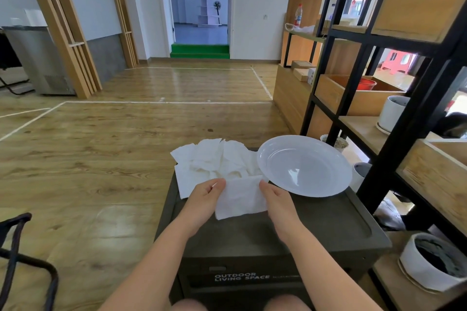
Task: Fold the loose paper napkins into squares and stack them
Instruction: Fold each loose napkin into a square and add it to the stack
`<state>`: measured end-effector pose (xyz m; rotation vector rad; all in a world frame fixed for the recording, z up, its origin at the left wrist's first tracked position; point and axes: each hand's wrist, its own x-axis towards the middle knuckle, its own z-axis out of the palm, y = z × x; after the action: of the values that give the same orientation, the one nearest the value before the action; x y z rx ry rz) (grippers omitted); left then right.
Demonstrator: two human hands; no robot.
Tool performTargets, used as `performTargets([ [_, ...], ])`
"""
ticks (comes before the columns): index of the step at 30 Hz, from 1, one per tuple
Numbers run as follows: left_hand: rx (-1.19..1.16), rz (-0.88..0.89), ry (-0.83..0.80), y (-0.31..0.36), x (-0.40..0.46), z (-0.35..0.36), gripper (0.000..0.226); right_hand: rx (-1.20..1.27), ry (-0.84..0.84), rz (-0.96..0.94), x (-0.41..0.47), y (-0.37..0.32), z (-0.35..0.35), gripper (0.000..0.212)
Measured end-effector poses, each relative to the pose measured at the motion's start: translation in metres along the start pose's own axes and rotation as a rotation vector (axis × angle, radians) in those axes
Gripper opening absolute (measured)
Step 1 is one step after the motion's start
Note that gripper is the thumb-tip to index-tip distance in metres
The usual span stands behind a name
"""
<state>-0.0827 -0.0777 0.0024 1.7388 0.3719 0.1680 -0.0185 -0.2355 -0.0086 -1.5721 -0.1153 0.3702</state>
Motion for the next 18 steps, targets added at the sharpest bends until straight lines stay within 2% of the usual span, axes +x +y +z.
performTargets([
  [3,-0.006,-0.043,-0.016,0.0004,0.0012,-0.0003,0.028,-0.098,-0.015,-0.035,0.0003,-0.0005,-0.0008,0.015],
  [6,0.022,-0.056,-0.020,0.0011,0.0020,-0.0019,0.038,-0.072,-0.056,-0.006,-0.0005,-0.0020,-0.0006,0.014],
  [10,0.032,-0.056,-0.036,0.0037,-0.0010,-0.0028,0.026,-0.061,-0.052,0.039,0.0009,-0.0050,0.0027,0.025],
  [15,0.021,-0.058,-0.058,-0.0029,-0.0030,-0.0057,0.024,0.120,-0.033,0.185,0.0055,-0.0029,0.0036,0.060],
  [18,0.003,-0.061,-0.091,-0.0054,-0.0050,-0.0073,0.028,0.051,-0.016,0.143,0.0049,-0.0016,0.0024,0.039],
])
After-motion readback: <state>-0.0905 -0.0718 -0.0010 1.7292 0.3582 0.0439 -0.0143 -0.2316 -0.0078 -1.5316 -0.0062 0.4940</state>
